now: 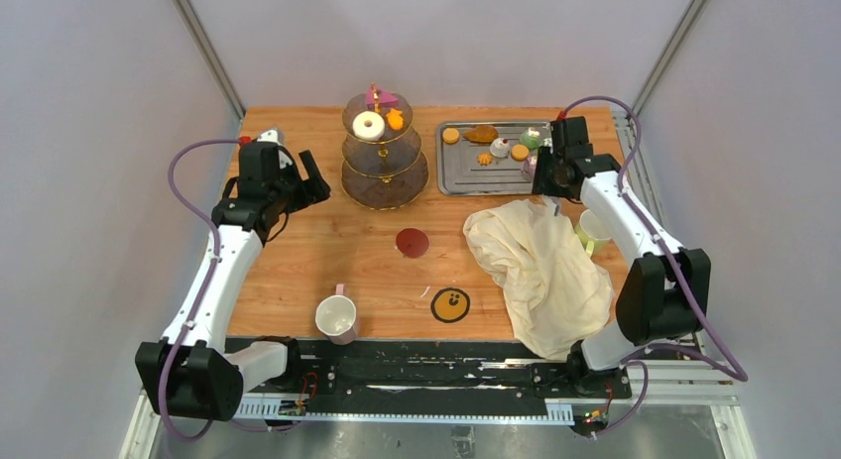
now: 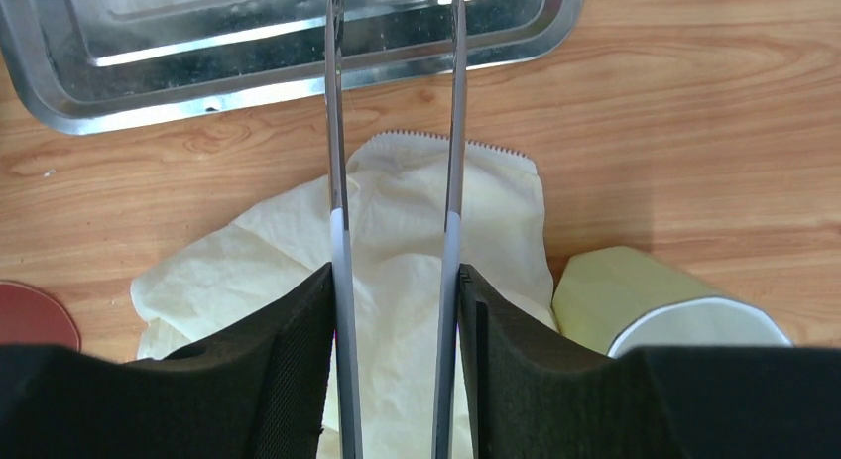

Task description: Serve the afternoon tea

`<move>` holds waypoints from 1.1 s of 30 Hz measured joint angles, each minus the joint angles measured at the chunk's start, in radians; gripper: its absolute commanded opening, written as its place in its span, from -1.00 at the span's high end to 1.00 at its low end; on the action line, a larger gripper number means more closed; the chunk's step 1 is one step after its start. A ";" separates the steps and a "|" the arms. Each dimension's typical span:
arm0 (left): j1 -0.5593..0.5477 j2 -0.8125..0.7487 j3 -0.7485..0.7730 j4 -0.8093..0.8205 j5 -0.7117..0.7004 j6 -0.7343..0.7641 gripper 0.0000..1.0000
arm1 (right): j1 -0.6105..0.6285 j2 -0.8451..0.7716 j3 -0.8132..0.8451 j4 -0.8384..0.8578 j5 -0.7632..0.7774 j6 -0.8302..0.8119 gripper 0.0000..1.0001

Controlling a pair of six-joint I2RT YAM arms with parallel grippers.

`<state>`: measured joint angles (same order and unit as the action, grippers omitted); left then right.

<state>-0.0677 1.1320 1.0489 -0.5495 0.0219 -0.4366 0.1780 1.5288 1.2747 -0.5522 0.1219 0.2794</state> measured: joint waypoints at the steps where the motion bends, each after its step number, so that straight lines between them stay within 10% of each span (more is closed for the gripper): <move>1: 0.000 0.001 0.000 -0.002 -0.006 0.003 -0.76 | 0.000 0.010 0.008 0.002 0.002 -0.003 0.07; 13: 0.000 0.025 0.045 -0.021 -0.075 0.021 -0.76 | -0.008 0.184 0.132 0.024 0.019 -0.024 0.02; 22: 0.000 0.045 0.045 -0.021 -0.086 0.025 -0.76 | -0.008 0.227 0.142 0.029 0.021 -0.041 0.57; 33: 0.000 0.045 0.045 -0.021 -0.086 0.025 -0.76 | -0.008 0.084 0.118 0.021 -0.032 -0.030 0.74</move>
<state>-0.0677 1.1770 1.0943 -0.5705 -0.0643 -0.4114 0.1696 1.6123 1.3930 -0.5312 0.0895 0.2497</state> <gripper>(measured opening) 0.880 0.368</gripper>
